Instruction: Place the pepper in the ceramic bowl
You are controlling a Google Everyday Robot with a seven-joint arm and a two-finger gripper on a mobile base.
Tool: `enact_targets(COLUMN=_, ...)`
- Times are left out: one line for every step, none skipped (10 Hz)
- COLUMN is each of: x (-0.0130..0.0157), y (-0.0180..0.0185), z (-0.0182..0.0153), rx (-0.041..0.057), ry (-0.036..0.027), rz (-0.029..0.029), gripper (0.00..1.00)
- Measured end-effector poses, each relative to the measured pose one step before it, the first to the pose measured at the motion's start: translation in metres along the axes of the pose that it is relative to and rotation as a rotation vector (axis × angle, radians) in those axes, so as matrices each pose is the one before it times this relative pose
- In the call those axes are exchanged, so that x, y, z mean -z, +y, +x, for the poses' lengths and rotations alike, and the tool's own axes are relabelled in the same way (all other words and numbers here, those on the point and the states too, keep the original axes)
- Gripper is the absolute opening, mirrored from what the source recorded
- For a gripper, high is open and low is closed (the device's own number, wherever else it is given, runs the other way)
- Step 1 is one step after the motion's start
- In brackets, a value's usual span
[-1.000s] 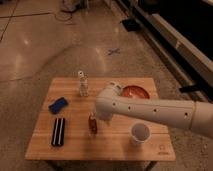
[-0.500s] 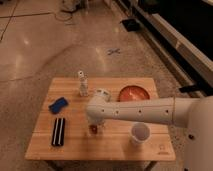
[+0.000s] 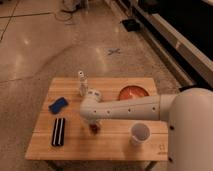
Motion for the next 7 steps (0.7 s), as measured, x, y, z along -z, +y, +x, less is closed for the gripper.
enact_targets(x=-0.00241, y=-0.00032, z=0.00239, rx=0.00694, ry=0.00879, rz=-0.00844, gripper=0.58)
enact_targets(x=-0.00186, y=0.00045, z=0.00219, rx=0.00502, ry=0.00755, rz=-0.01064, gripper=0.49)
enact_targets(x=-0.00069, y=0.00047, z=0.00227, rx=-0.00136, ry=0.00479, rz=-0.00929, gripper=0.38)
enact_targets(x=0.00045, y=0.00266, z=0.00232, rx=-0.00979, ry=0.00179, rz=-0.01006, gripper=0.29)
enact_targets(x=0.0009, y=0.00251, z=0.00185, rx=-0.01159, ry=0.00037, rz=-0.00778, gripper=0.21)
enact_targets(x=0.00309, y=0.00374, z=0.00367, rx=-0.02218, ry=-0.00051, rz=-0.0081, gripper=0.09)
enact_targets(x=0.00517, y=0.00518, z=0.00661, rx=-0.03114, ry=-0.0001, rz=-0.00632, gripper=0.02)
